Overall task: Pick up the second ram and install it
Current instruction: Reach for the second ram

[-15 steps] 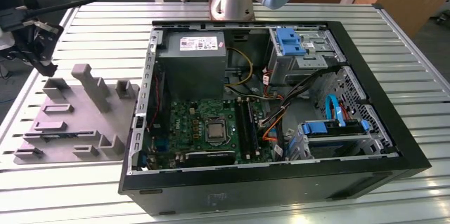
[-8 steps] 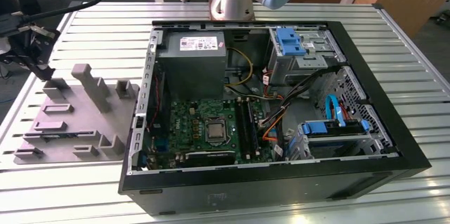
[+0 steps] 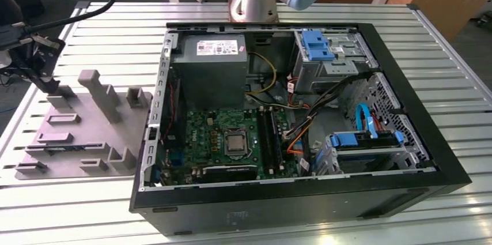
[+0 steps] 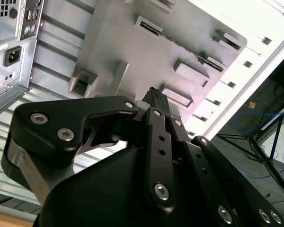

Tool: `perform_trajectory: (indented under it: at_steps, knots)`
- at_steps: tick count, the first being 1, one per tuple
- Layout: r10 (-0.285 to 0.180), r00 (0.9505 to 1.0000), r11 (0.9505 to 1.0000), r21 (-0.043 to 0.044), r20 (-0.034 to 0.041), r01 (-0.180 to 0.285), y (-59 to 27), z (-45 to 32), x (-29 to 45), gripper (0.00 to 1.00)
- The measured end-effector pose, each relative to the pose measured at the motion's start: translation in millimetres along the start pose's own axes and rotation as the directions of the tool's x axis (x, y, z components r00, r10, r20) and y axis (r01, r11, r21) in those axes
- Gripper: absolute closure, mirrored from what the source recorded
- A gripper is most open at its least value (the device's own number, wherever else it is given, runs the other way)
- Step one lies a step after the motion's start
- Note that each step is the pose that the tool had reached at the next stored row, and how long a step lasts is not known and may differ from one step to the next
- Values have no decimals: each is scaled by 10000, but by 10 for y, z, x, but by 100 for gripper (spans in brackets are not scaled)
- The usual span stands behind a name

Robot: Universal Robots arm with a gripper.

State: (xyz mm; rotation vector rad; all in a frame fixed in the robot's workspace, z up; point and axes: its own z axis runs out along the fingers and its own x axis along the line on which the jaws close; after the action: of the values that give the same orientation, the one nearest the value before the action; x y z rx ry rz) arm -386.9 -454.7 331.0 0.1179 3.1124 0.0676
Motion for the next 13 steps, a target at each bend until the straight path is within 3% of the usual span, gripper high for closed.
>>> perform_trajectory:
  at_steps: [13]
  knots:
    - [0,10000,10000,0,0,0,-107,136,64,89]
